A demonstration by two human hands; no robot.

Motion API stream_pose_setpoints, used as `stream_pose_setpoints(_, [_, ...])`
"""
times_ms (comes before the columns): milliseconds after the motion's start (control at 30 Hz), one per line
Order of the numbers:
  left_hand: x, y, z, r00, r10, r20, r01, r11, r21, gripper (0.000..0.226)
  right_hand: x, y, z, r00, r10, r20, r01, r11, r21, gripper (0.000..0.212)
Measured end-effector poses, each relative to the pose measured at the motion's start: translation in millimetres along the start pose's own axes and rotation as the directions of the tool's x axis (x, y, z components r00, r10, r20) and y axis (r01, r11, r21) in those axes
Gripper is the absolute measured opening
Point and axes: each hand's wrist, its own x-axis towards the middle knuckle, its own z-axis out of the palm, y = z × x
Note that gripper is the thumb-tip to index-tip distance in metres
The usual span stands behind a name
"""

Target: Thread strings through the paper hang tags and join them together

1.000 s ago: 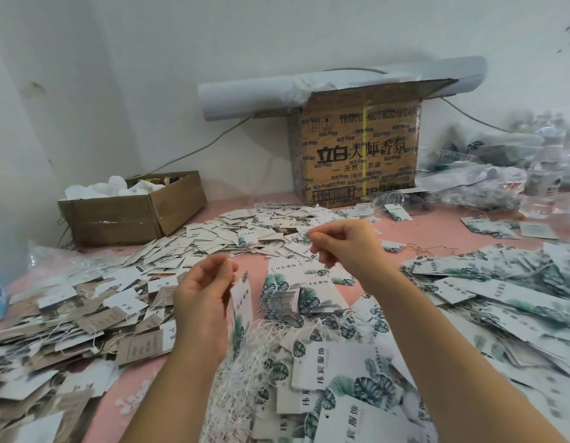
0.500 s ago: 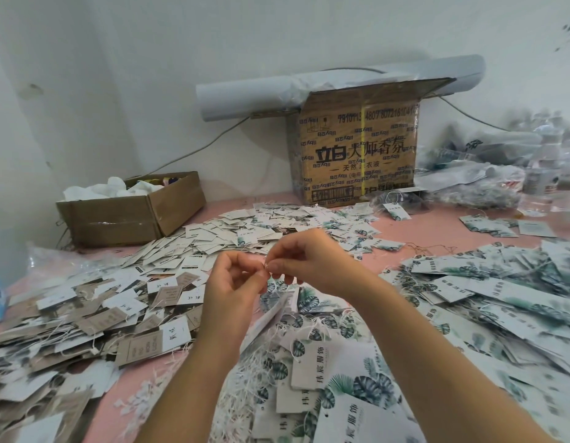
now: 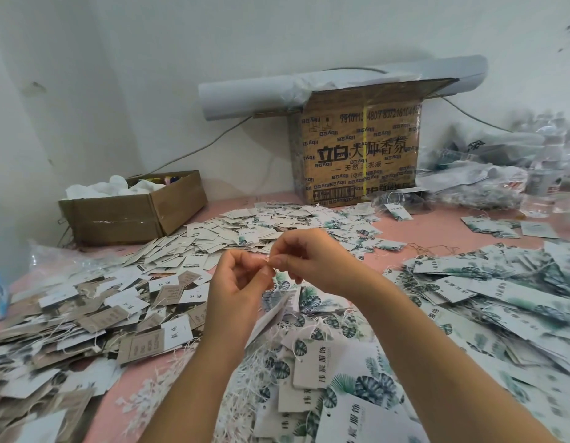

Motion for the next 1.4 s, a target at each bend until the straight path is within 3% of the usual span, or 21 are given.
stream_pose_setpoints(333, [-0.8, -0.4, -0.9, 0.998, 0.03, 0.046, -0.031, 0.999, 0.032, 0.032, 0.1, 3.1, -0.7, 0.999, -0.018, -0.042, 0.023, 0.991, 0.135, 0.011])
stream_pose_setpoints(467, [-1.1, -1.8, -0.9, 0.997, 0.038, 0.062, -0.041, 0.998, 0.046, 0.033, -0.6, 4.0, -1.1, 0.999, -0.001, -0.032, 0.006, 0.984, 0.179, 0.016])
stream_pose_setpoints(733, [-0.2, -2.5, -3.8, 0.997, 0.07, 0.019, -0.069, 0.997, -0.046, 0.024, -1.9, 3.7, 0.5, 1.0, 0.023, -0.015, -0.017, 0.941, 0.338, 0.014])
stream_pose_setpoints(967, [7.4, -9.0, -13.7, 0.991, -0.096, -0.09, 0.092, 0.994, -0.055, 0.032, -0.8, 2.0, 6.3, 0.999, 0.034, 0.021, -0.041, 0.873, 0.486, 0.018])
stream_pose_setpoints(1067, [5.1, -9.0, -12.7, 0.995, -0.089, -0.052, 0.092, 0.994, 0.058, 0.037, -0.7, -0.9, 7.3, 1.0, 0.025, 0.017, -0.03, 0.889, 0.457, 0.02])
stream_pose_setpoints(1200, [3.4, -6.4, -16.3, 0.988, -0.078, 0.137, 0.027, 0.941, 0.339, 0.069, 0.9, -4.3, 7.8, 0.995, 0.029, -0.096, 0.016, 0.899, 0.437, 0.024])
stream_pose_setpoints(1300, [5.9, -5.0, -24.4, 0.966, -0.144, 0.216, 0.004, 0.841, 0.541, 0.048, 1.9, -3.6, 3.2, 0.982, 0.067, -0.179, 0.031, 0.867, 0.497, 0.022])
stream_pose_setpoints(1400, [6.9, -7.7, -28.6, 0.98, -0.057, 0.19, -0.08, 0.763, 0.641, 0.019, 1.6, -3.4, 1.1, 0.974, 0.087, -0.209, 0.049, 0.821, 0.569, 0.02])
